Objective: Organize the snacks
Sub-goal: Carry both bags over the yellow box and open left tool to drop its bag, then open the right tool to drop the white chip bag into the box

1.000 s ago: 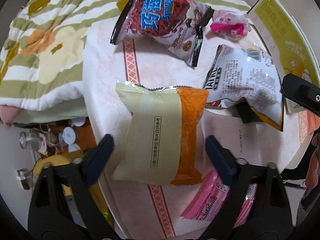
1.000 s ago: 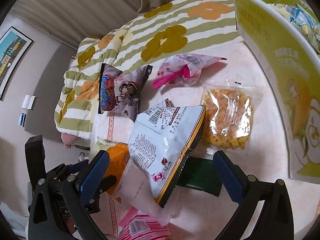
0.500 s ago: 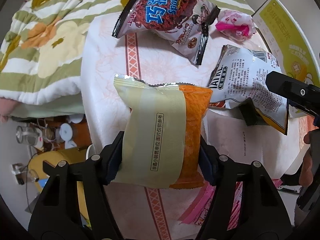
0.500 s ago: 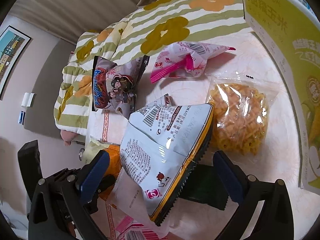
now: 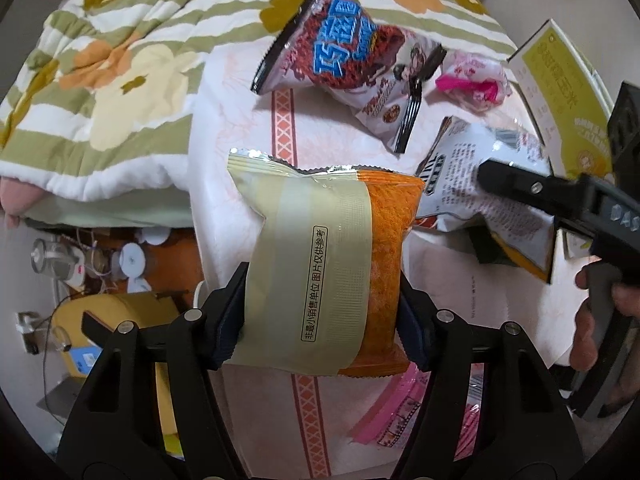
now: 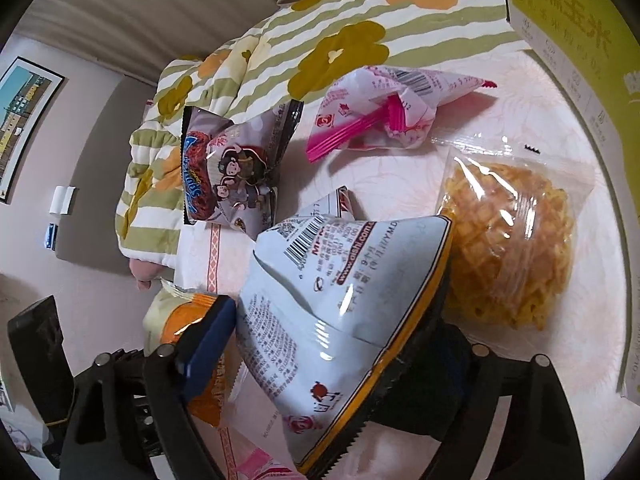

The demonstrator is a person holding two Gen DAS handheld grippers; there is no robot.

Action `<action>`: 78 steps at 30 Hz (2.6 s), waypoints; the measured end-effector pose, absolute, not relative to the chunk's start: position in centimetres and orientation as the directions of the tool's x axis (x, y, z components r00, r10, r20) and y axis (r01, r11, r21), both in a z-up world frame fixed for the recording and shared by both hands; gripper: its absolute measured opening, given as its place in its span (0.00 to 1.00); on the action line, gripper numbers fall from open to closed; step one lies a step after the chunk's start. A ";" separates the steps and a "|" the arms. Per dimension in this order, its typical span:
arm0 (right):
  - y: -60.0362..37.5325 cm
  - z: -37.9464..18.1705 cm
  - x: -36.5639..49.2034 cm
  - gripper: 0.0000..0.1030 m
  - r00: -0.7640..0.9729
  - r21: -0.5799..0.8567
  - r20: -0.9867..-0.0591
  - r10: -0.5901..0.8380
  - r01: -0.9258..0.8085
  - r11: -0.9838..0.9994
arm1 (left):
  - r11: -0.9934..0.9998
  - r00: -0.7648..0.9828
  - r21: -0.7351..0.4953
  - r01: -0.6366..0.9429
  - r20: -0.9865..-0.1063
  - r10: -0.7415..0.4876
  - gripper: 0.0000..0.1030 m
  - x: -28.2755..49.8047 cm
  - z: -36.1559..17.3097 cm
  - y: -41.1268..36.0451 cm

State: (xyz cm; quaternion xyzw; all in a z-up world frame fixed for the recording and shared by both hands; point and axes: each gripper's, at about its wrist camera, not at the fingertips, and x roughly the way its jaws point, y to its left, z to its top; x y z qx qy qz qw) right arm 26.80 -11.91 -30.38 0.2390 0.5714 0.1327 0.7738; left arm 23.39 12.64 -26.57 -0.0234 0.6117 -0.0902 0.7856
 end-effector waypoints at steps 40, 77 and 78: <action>-34.3 -11.8 18.2 0.70 0.663 0.501 -0.654 0.365 0.017 0.865 | 0.944 0.570 -0.232 0.235 -0.753 -0.328 0.60 21.6 -5.6 -8.5; -48.7 -15.8 18.0 0.70 0.640 0.521 -0.697 0.325 0.140 0.842 | 0.957 0.408 -0.119 0.265 -0.885 -0.223 0.93 23.3 -12.6 -22.9; -48.5 -15.9 18.2 0.70 0.635 0.520 -0.699 0.329 0.136 0.843 | 0.958 0.415 -0.117 0.261 -0.882 -0.221 0.93 23.3 -12.4 -22.5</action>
